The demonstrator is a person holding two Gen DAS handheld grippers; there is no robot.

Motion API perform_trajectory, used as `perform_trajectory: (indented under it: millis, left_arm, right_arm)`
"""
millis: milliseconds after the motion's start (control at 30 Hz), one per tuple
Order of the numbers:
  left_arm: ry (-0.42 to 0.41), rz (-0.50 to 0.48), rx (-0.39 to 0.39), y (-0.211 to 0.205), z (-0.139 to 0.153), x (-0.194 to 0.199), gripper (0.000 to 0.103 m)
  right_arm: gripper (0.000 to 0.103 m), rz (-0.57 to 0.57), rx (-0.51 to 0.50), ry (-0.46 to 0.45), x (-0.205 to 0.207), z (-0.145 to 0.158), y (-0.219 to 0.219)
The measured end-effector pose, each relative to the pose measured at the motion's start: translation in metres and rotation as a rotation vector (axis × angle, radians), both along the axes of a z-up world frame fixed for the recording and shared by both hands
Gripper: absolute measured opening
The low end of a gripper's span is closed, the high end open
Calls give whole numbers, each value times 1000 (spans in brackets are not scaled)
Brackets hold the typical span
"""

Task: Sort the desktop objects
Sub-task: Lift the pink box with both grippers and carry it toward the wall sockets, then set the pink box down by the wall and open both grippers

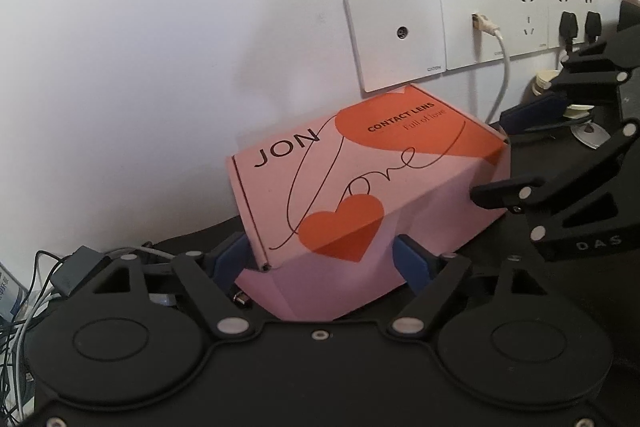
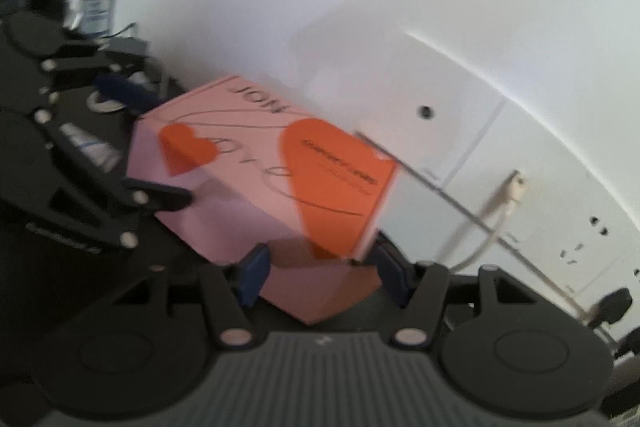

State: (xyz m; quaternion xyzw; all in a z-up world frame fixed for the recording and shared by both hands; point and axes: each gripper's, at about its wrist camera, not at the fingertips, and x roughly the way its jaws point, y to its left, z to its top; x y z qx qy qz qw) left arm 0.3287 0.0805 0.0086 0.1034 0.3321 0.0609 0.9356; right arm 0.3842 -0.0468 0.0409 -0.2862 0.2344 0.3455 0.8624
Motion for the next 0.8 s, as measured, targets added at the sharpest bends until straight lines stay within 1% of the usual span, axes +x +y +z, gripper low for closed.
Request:
perform_trajectory:
  millis: [33,67,167,300,433,500,567,600,667,733,800]
  left_arm:
    - [-1,1,9,0,0,1,82]
    - [-3,2,19,1,0,1,82]
    - [-3,30,24,4,0,5,83]
    - [3,16,42,3,-1,8,84]
    - [-3,13,22,1,1,4,83]
    - [-9,16,0,1,4,0,85]
    - [-13,16,-4,0,6,-5,94]
    - [-14,14,-2,-1,8,-8,95]
    - [-17,12,0,-3,11,-14,100]
    - [-12,16,-20,-1,13,-19,102]
    - [-8,26,-31,0,14,-25,103]
  right_arm:
    - [58,-3,16,21,3,1,-1]
    - [58,0,14,22,4,1,-1]
    - [58,24,-19,-12,2,0,2]
    - [58,13,-2,1,6,1,1]
    - [58,11,3,11,7,0,3]
    - [58,18,1,9,6,1,4]
    - [58,20,0,8,3,2,4]
    - [58,18,2,7,2,3,4]
    - [66,4,3,7,0,5,3]
    - [79,-14,2,7,-2,6,2]
    - [86,-34,15,17,-4,8,-1]
